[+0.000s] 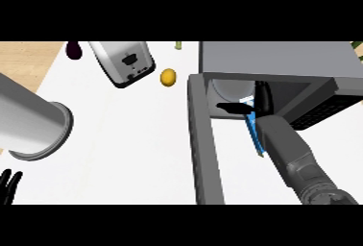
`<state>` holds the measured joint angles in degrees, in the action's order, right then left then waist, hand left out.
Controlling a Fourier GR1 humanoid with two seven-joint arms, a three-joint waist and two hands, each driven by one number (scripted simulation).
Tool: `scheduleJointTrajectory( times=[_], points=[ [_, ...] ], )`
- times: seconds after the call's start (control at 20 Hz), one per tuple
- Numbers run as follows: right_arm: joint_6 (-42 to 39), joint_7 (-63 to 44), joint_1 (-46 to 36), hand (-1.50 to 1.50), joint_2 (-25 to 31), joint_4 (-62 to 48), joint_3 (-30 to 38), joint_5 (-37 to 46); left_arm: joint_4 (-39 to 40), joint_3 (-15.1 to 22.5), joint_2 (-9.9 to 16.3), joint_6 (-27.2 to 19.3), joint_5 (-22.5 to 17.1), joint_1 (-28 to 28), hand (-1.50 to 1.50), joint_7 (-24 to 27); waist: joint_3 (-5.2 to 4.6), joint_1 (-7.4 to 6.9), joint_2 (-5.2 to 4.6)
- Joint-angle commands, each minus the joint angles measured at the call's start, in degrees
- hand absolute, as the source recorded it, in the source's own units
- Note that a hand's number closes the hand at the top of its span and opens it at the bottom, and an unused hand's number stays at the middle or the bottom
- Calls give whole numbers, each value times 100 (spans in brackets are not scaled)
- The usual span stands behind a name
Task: Pick up the milk, place it into the microwave and close the microwave
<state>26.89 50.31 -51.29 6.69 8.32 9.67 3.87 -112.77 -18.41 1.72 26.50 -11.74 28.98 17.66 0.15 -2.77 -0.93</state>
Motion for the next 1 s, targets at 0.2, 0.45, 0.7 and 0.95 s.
scheduleJointTrajectory(
  times=[0.2, 0.45, 0.7, 0.95],
  points=[
    [-1308, 480, 683, -150, -254, 334, 101, -259, -246, 644, -166, 467, 29, 348, -150, -76, -10, 224, 93],
    [-1940, 827, 1212, -150, -655, 612, -161, -361, -330, 1025, -167, 581, 119, 290, -150, -195, -14, 287, 129],
    [-2592, 851, 1994, -150, -503, 1283, -321, -316, 127, 1475, -168, 656, 721, 315, -150, 411, -22, 354, 143],
    [-2674, 641, 3005, -150, -365, 2476, -613, -315, -264, 1751, -168, 532, 980, 78, -150, -222, -28, 508, 181]
  ],
)
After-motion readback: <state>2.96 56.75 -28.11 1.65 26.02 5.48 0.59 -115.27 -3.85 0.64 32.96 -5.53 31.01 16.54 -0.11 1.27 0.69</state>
